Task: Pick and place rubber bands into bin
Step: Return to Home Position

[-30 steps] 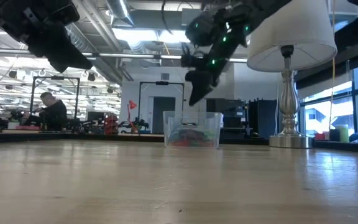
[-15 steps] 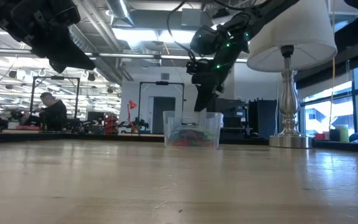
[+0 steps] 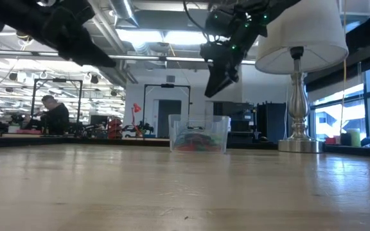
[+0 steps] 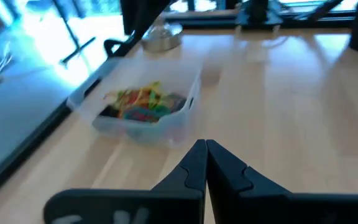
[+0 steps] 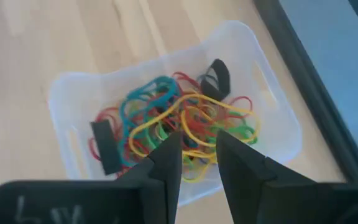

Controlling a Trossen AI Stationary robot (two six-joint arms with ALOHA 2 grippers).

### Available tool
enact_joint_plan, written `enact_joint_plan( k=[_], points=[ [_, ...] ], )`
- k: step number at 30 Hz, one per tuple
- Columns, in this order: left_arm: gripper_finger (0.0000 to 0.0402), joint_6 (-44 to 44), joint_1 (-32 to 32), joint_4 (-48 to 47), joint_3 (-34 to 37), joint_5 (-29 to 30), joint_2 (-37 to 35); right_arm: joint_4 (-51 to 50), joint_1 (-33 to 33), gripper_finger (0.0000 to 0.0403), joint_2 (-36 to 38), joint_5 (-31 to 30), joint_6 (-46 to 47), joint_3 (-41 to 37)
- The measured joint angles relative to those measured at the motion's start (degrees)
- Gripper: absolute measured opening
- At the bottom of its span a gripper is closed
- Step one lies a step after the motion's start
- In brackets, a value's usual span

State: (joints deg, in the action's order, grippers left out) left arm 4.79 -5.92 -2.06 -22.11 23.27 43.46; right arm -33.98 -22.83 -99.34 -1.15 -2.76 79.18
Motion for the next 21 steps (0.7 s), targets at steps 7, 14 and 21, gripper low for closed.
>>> enact_joint_plan(
  k=[7,14,21],
  points=[
    [0.0002,-6.26,5.58,4.69,3.39,-11.93,-5.23,0.37,1.41,0.0098,0.03,1.92,4.08,0.00],
    [0.0002,-4.66,6.31,6.48,11.74,-14.01,-17.51,-0.15,3.28,0.0098,0.03,1.92,8.65,0.00],
    [0.0002,-5.79,6.31,10.44,19.25,-15.52,-30.04,-0.15,5.15,0.0098,0.03,1.92,11.71,0.00]
  ],
)
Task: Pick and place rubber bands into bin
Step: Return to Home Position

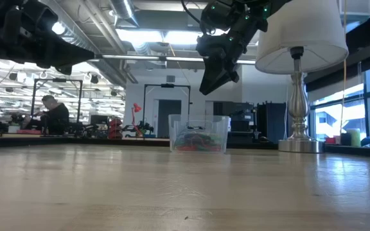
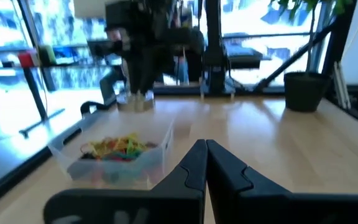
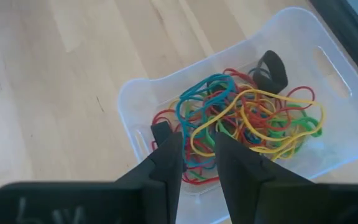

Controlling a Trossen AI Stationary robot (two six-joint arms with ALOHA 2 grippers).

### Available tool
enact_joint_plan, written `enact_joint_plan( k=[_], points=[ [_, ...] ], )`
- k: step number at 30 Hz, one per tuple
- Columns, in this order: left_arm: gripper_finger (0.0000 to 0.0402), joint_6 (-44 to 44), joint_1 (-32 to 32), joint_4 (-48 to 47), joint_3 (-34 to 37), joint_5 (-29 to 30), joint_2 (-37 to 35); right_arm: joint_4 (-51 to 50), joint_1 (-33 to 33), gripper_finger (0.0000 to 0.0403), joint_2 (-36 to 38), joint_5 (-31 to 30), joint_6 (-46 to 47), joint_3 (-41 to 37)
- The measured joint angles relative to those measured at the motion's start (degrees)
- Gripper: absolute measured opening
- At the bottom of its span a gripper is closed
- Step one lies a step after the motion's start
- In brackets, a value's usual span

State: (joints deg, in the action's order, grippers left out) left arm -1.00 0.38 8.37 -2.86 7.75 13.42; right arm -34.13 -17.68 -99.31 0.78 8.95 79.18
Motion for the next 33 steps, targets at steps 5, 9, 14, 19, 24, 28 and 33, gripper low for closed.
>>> enact_joint_plan(
  k=[5,9,14,19,24,28,33],
  points=[
    [0.0002,-0.12,0.00,-0.57,2.27,1.05,-7.33,-0.05,0.86,0.0098,0.00,-0.02,2.79,0.00],
    [0.0002,-1.08,-0.58,-5.96,2.41,-2.08,-12.18,-0.07,1.57,0.0098,0.00,-0.02,4.73,0.00],
    [0.0002,-3.90,-1.10,-7.37,2.39,-5.99,-13.41,-0.03,2.75,0.0098,0.00,-0.02,6.90,0.00],
    [0.0002,-5.55,-0.59,-7.20,2.39,-6.36,-13.41,-0.03,4.11,0.0098,0.00,-0.02,7.40,0.00],
    [0.0003,-1.26,-0.59,-7.68,2.39,-7.07,-13.21,0.12,5.76,0.0098,0.00,-0.02,7.78,0.00],
    [0.0002,-0.42,-0.66,-7.66,2.39,-8.16,-12.67,0.14,7.16,0.0098,0.00,-0.02,10.81,0.00],
    [0.0002,-1.10,-0.66,-7.49,2.39,-9.20,-11.96,0.15,9.13,0.0098,0.00,-0.04,16.70,0.00]
  ],
)
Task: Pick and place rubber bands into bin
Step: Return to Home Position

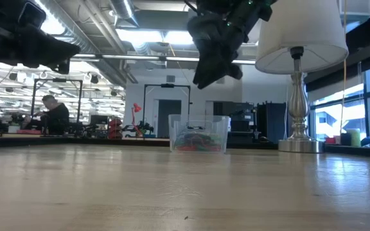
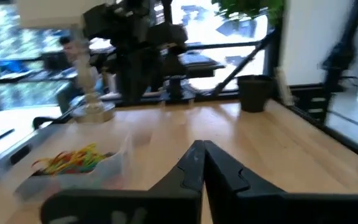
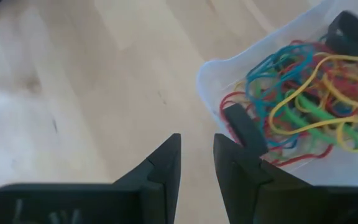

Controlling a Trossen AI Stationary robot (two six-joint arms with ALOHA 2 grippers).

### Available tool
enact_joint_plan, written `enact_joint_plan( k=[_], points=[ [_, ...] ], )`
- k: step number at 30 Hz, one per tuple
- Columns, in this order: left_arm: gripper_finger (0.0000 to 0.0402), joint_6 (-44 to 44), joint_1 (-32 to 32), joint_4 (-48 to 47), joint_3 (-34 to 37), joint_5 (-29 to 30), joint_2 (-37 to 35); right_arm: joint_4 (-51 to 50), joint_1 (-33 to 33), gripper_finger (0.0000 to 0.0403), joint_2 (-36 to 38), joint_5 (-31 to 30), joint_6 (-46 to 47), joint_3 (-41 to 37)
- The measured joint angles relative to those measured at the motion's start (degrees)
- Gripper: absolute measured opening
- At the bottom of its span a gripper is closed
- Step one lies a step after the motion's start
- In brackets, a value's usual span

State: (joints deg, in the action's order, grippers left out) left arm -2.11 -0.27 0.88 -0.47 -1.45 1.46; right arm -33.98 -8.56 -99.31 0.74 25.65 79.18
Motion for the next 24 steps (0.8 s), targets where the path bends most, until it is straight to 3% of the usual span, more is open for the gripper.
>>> enact_joint_plan(
  k=[4,10,18,24],
  points=[
    [0.0001,-2.38,0.00,0.60,0.00,-3.11,0.02,-0.02,2.56,0.0098,0.00,-0.09,3.01,0.00],
    [0.0002,-1.61,0.00,0.61,0.00,-3.18,0.02,-1.93,6.83,0.0098,0.04,-0.70,3.96,0.00],
    [0.0002,1.92,0.00,0.21,0.00,0.57,0.02,-11.26,9.18,0.0092,0.04,-1.07,-1.03,0.00],
    [0.0002,2.88,0.00,-0.24,0.00,1.76,0.04,-11.59,9.18,0.0055,0.04,-1.77,-8.89,0.00]
  ],
)
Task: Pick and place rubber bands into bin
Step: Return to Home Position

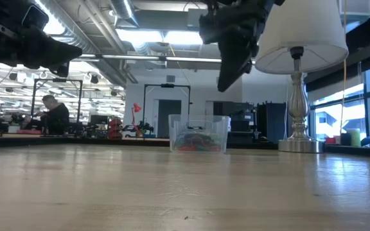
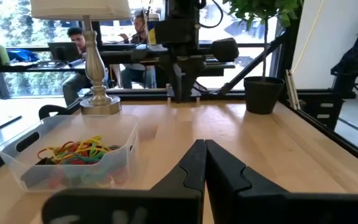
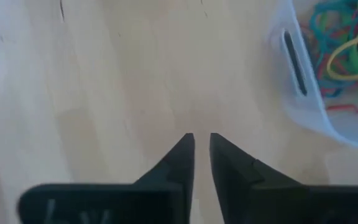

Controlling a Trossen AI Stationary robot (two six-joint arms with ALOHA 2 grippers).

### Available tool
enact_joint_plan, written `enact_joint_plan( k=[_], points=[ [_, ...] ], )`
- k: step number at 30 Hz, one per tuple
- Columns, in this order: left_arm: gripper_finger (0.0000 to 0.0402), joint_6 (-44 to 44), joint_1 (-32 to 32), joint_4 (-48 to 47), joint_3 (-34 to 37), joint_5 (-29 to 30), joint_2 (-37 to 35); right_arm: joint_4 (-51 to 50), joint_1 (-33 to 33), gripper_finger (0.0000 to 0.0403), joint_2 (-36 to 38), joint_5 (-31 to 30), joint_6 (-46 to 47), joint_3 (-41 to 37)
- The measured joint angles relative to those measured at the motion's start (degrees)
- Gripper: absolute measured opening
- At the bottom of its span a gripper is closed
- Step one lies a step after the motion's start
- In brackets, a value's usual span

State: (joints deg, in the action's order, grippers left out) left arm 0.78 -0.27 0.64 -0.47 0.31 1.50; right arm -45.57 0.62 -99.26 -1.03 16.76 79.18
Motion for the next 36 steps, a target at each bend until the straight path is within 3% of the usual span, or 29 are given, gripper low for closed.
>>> enact_joint_plan(
  k=[5,9,16,27,36],
  points=[
    [0.0004,0.00,0.00,-0.02,0.00,0.05,0.00,0.30,0.00,0.0010,0.04,-0.83,-11.33,-1.00],
    [0.0005,-0.01,0.00,-0.02,0.00,0.10,0.00,1.75,-0.16,0.0009,0.07,-0.37,-16.35,-4.25],
    [0.0002,-0.02,0.00,-0.04,0.00,0.12,0.00,20.01,-1.47,0.0004,5.50,3.53,-19.00,-20.22],
    [0.0008,-0.02,0.00,-0.04,0.00,0.12,0.00,41.84,-3.76,0.0002,32.45,3.75,-17.85,-49.48],
    [0.0008,-0.02,0.00,-0.04,0.00,0.12,0.00,48.21,-4.63,0.0001,57.29,4.21,-11.03,-64.03]
  ],
)
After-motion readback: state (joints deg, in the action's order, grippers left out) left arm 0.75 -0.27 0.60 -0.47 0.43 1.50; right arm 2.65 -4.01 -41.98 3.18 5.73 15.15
